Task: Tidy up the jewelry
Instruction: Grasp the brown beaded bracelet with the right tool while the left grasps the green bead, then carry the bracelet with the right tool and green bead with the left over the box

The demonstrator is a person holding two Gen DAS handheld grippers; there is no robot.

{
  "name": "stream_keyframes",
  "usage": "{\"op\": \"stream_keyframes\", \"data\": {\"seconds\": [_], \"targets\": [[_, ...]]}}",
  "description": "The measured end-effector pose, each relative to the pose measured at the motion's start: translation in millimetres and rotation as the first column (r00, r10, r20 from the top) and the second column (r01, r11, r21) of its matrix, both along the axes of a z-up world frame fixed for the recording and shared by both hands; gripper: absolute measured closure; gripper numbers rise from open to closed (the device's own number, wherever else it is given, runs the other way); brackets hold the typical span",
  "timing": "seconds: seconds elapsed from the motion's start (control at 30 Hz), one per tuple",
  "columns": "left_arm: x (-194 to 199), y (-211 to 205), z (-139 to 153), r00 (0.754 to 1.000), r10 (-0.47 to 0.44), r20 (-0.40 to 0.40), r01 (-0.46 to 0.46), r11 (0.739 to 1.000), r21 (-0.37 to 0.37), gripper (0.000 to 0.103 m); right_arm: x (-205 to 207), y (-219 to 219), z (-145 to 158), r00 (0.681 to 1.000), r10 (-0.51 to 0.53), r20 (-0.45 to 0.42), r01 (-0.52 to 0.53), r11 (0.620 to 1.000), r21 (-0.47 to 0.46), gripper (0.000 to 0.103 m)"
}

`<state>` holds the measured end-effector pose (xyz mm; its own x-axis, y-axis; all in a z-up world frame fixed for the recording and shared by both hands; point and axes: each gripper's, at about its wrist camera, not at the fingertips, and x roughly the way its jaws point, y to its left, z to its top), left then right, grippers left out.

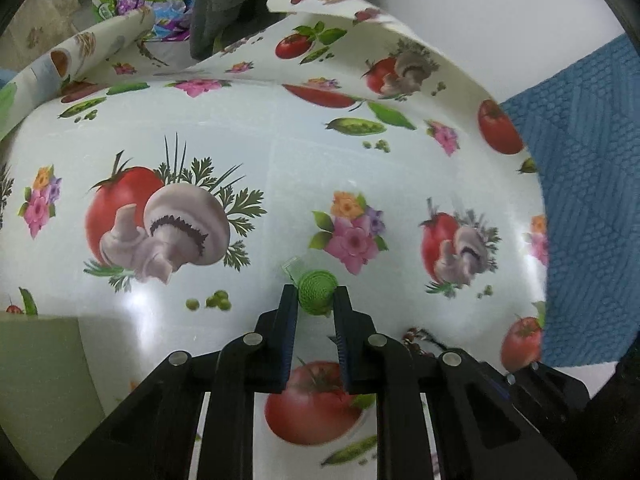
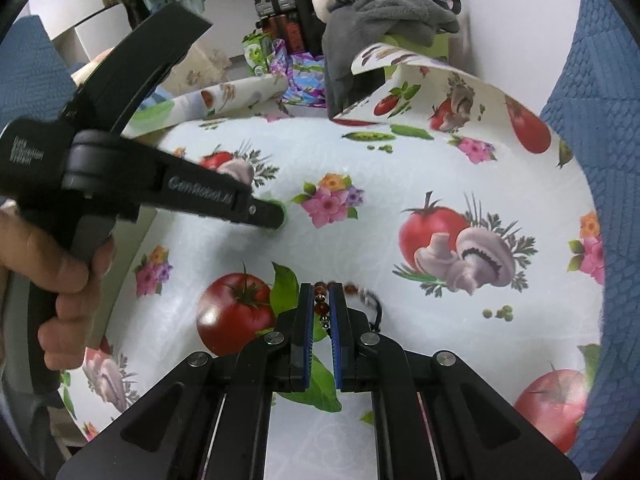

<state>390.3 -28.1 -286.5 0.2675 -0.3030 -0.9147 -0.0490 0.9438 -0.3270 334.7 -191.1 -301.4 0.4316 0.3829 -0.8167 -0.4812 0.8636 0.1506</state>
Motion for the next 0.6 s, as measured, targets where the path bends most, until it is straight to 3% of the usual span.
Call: {"op": "stream_keyframes", "data": {"seconds": [0.23, 0.6], "targets": [[-19.4, 11.7, 46.2, 0.999, -0.014, 0.03, 0.015, 1.0, -0.013, 0.086, -1.4, -1.4, 23.2, 1.0, -0.02, -0.004, 0.02, 1.0, 0.002, 0.098], [-47.8, 54.0, 143.6, 0.992, -0.008, 0.125, 0.006, 1.0, 0.02, 0.086, -4.9, 28.1, 121.4, 0.995, -0.015, 0.102, 0.013, 1.0, 0.012, 0.098]]}}
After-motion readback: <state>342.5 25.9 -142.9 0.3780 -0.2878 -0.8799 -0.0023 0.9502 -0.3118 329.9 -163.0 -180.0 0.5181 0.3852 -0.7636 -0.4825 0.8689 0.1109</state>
